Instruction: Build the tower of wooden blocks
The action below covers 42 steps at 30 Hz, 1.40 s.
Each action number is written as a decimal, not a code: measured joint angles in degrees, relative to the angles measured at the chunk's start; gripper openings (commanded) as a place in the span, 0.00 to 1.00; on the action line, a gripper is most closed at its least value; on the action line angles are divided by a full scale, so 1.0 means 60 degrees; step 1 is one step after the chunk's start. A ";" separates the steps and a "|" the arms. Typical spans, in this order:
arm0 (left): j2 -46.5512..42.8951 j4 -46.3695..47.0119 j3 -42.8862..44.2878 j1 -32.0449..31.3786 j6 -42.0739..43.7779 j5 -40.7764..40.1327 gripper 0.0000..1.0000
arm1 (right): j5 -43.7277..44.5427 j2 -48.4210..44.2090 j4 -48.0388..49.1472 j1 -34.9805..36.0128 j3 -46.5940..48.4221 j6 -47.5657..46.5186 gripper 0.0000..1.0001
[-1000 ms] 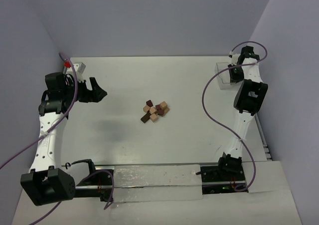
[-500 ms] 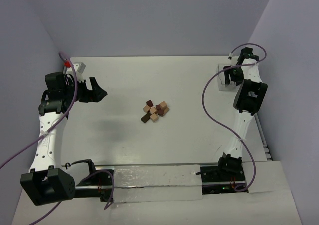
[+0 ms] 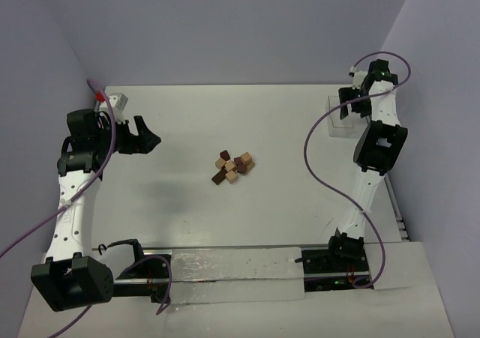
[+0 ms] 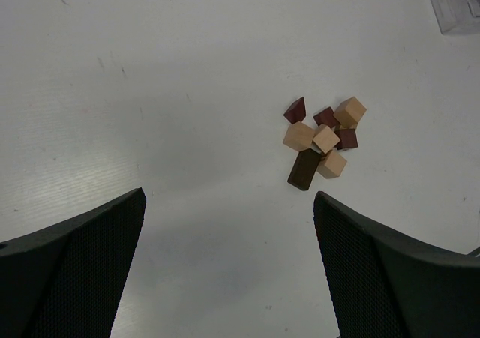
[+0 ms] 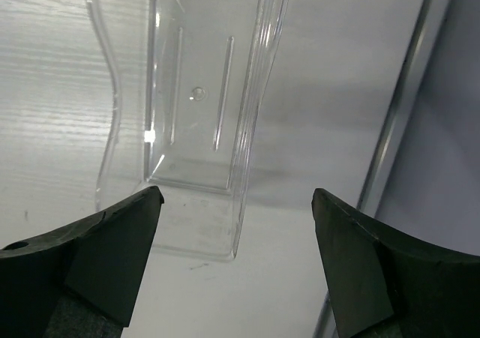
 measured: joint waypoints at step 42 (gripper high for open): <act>-0.1324 0.0849 -0.1071 0.0000 0.0396 0.0022 0.99 | 0.0687 -0.4886 0.1927 0.8601 -0.6640 0.2711 0.75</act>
